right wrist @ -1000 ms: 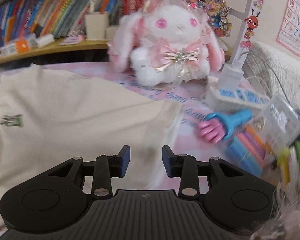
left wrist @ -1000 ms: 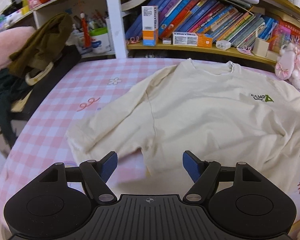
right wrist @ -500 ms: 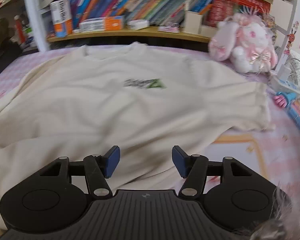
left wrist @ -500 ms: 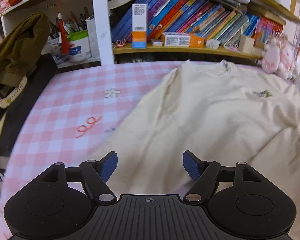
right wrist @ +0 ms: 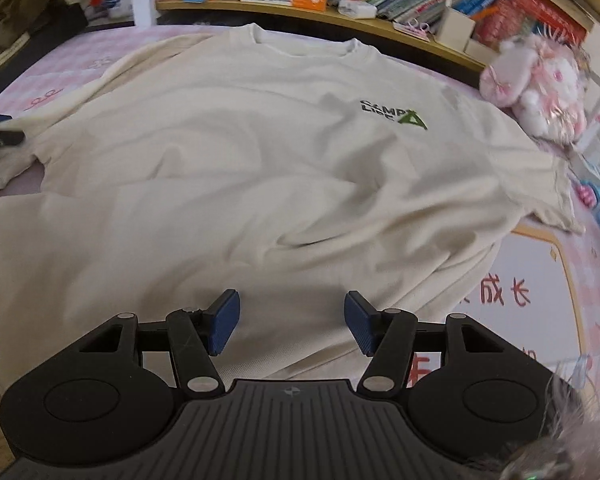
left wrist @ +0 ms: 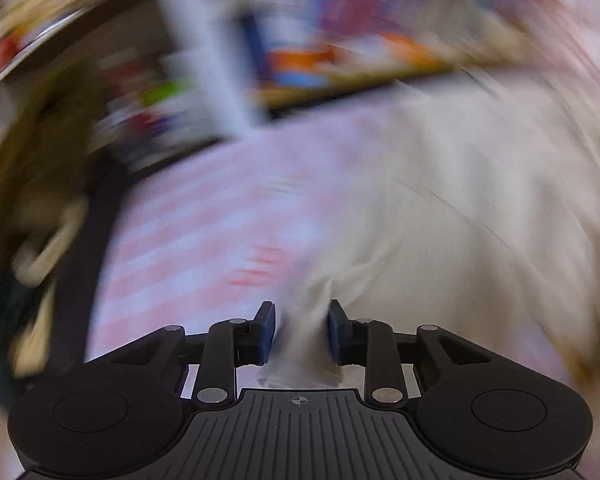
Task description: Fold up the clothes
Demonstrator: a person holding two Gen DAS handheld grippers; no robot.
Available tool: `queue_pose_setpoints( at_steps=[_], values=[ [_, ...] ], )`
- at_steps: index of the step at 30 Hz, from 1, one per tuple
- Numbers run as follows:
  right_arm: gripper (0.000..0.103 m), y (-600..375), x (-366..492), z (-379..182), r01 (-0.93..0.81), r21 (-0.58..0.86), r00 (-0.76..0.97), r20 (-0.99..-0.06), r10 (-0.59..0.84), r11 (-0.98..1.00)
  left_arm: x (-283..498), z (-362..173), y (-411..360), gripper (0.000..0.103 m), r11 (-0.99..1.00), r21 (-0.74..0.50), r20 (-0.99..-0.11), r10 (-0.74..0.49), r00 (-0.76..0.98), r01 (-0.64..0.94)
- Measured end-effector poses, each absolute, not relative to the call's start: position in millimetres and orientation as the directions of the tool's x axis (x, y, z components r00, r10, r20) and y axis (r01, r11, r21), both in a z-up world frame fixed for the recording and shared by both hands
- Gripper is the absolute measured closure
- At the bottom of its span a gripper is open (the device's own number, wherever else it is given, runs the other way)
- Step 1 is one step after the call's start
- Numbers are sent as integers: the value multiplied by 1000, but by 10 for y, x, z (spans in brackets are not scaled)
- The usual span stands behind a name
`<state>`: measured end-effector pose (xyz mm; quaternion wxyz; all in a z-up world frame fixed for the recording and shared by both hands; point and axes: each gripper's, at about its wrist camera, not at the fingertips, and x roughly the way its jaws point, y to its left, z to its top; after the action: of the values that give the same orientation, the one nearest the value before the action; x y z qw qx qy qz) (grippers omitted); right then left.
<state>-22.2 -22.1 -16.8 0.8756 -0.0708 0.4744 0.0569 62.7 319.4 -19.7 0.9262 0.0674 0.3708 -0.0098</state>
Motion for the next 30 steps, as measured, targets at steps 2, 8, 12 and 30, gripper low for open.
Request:
queue_pose_setpoints(
  at_steps=[2,8,12,30],
  values=[
    [47,-218,-247,-166,-157,-69,542,-840,27,985,714,-129,3603,78,995,12,-682,82,727,-101],
    [45,-245,-306,-173,-117,-47,539,-842,24,992,626,-135,3721,46,993,-84,-708,-121,696,88],
    [44,-238,-302,-176,-105,-44,537,-844,19,993,737,-304,3587,49,998,-22,-747,-59,662,64],
    [41,-396,-177,-210,-47,28,521,-852,48,999,1553,-421,3887,94,1000,-3,-763,9,647,-17]
  ],
)
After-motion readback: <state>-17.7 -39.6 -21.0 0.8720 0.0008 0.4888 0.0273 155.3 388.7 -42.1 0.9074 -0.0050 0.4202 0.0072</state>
